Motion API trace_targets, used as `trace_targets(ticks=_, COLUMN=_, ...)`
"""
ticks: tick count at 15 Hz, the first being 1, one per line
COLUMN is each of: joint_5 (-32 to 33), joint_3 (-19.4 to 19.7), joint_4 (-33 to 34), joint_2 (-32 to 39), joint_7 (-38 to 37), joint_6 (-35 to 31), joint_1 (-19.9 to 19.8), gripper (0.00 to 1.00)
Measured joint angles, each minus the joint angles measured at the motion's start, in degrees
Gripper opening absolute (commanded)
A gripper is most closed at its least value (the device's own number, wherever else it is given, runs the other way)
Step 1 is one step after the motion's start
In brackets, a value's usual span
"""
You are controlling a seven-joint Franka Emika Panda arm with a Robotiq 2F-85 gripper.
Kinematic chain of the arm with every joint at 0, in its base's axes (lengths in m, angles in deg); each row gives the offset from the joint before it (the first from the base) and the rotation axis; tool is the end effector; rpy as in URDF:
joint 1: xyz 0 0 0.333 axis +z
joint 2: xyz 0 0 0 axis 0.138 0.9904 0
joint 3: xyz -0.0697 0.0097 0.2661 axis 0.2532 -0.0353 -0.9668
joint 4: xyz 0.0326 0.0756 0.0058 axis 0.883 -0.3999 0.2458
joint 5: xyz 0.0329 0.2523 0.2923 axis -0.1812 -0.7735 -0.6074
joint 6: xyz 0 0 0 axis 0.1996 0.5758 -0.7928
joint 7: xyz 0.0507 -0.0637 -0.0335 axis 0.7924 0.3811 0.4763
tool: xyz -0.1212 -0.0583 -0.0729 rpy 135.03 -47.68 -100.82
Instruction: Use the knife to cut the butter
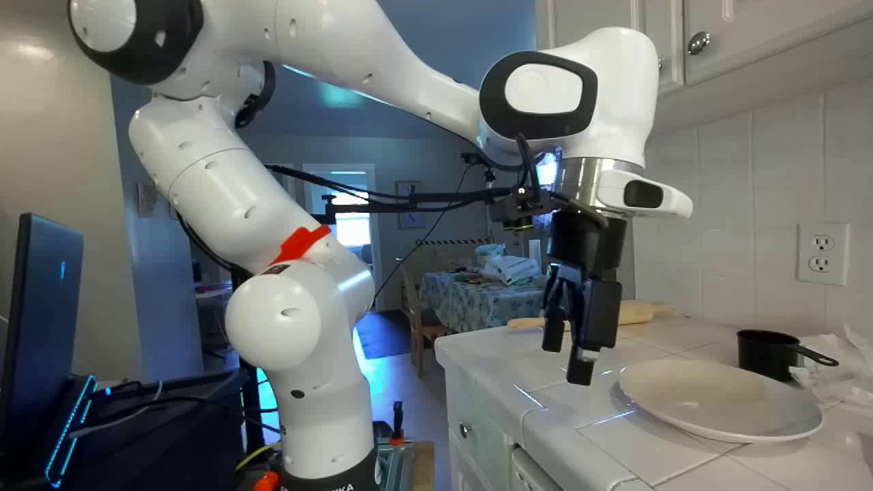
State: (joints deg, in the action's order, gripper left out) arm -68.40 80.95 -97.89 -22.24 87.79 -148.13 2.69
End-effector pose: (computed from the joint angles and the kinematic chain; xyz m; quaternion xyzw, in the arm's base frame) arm 0.3239 -0.0779 0.3406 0.9945 -0.0246 -0.1019 0.0090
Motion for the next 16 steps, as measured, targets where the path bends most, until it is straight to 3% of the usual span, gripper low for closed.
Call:
trace_targets(ticks=9, joint_5=0.98, joint_3=0.53, joint_4=0.57, joint_2=-0.07, joint_7=0.32, joint_6=0.05, joint_1=-0.40, gripper=1.00)
trace_targets(ticks=14, joint_5=13.25, joint_3=8.49, joint_4=5.01, joint_2=-4.87, joint_7=13.56, joint_6=0.24, joint_1=-6.67, gripper=1.00)
trace_targets(ticks=16, joint_5=16.58, joint_3=11.02, joint_4=7.68, joint_2=-5.73, joint_7=18.59, joint_6=-0.86, joint_1=-7.22, gripper=1.00)
